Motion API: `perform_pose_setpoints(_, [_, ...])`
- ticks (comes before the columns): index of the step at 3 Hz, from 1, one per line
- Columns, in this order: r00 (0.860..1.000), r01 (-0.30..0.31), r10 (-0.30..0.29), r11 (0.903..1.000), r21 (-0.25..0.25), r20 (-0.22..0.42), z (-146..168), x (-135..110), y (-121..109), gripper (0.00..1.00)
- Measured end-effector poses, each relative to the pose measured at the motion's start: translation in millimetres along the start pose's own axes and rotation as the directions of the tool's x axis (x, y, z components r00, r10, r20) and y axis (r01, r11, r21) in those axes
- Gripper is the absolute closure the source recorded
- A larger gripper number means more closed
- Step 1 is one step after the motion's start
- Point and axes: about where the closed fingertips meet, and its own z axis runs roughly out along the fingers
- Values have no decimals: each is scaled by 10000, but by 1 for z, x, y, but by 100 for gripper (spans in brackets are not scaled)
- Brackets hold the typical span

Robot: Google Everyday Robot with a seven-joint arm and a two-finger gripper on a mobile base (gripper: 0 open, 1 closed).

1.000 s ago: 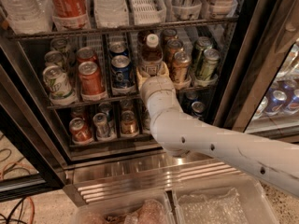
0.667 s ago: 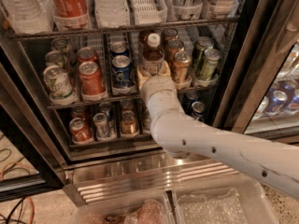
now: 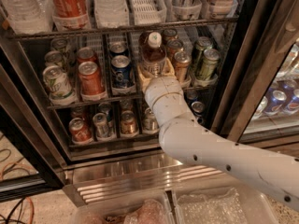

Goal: Pick blue plastic bottle from middle shelf of fridge

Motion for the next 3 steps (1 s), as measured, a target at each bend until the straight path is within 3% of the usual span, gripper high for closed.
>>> perform_pose_setpoints(1, [9997, 257, -253, 9967, -777, 58, -36, -15, -4, 100])
perform_pose_setpoints(3, [9958, -45, -187, 9676, -2524, -893, -85, -6, 13, 100])
